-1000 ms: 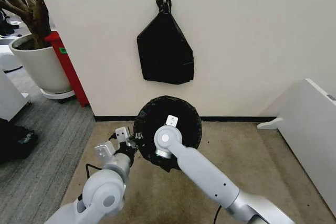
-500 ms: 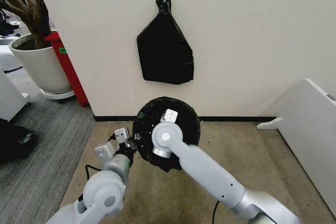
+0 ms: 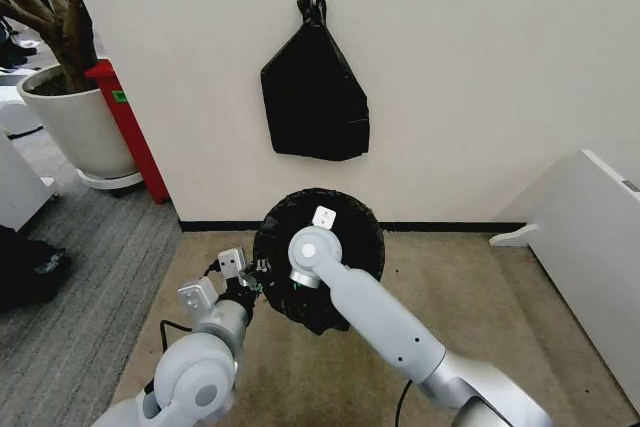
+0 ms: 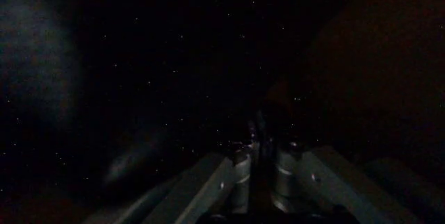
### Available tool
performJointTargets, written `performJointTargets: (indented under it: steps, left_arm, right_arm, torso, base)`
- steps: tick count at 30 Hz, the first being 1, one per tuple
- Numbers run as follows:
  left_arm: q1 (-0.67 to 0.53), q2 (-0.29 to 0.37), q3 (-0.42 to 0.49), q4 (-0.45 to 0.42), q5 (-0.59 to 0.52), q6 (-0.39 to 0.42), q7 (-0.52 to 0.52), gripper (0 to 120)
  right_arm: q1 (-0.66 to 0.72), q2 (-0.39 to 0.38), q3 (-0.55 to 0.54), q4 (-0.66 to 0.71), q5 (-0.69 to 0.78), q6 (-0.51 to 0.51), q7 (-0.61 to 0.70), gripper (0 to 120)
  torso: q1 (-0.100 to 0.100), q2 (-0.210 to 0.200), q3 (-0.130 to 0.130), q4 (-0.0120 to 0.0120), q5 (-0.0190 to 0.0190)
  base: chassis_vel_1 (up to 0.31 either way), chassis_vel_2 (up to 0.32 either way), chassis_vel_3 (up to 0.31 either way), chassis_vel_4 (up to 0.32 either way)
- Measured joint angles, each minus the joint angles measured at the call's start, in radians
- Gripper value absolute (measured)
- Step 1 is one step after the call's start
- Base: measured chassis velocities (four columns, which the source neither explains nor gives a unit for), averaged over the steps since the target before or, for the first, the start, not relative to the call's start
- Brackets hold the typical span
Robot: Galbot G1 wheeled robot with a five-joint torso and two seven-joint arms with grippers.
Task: Place the garbage bag over the trash bin.
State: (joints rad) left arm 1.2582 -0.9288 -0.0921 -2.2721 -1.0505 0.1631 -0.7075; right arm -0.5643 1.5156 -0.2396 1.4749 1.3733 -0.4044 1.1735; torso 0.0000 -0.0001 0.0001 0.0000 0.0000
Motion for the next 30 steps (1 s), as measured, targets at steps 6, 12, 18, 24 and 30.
performJointTargets:
  steps: [6,12,18,24,30]
  left_arm:
    - [-0.012,0.000,-0.001,0.016,-0.001,-0.002,-0.001,1]
    - [-0.019,-0.005,0.000,0.030,-0.005,-0.003,-0.003,1]
    - [0.000,-0.005,-0.006,0.019,-0.001,-0.005,-0.003,1]
    - [0.004,0.005,-0.006,-0.003,-0.003,-0.005,-0.003,1]
    - [0.012,0.019,-0.012,-0.020,-0.005,-0.006,-0.004,1]
  right_arm:
    - [-0.012,-0.040,-0.029,0.124,0.063,0.007,0.059,0]
    - [-0.027,-0.086,-0.057,0.241,0.115,0.016,0.104,0]
    - [-0.027,-0.139,-0.028,0.248,0.122,0.005,0.100,0]
    - [-0.038,-0.133,0.015,0.170,0.101,-0.017,0.061,0]
    - [-0.055,-0.117,0.038,0.122,0.067,-0.026,0.014,0]
  torso:
    - [0.000,0.000,0.000,-0.0001,0.0001]
    - [0.000,0.000,0.000,0.0000,0.0001]
    - [0.000,0.000,0.000,-0.0002,0.0001]
    - [0.000,0.000,0.000,-0.0001,0.0003]
    - [0.000,0.000,0.000,0.0000,0.0001]
  base:
    - [0.000,0.000,0.000,0.000]
    - [0.000,0.000,0.000,0.000]
    - [0.000,0.000,0.000,0.000]
    - [0.000,0.000,0.000,0.000]
    - [0.000,0.000,0.000,0.000]
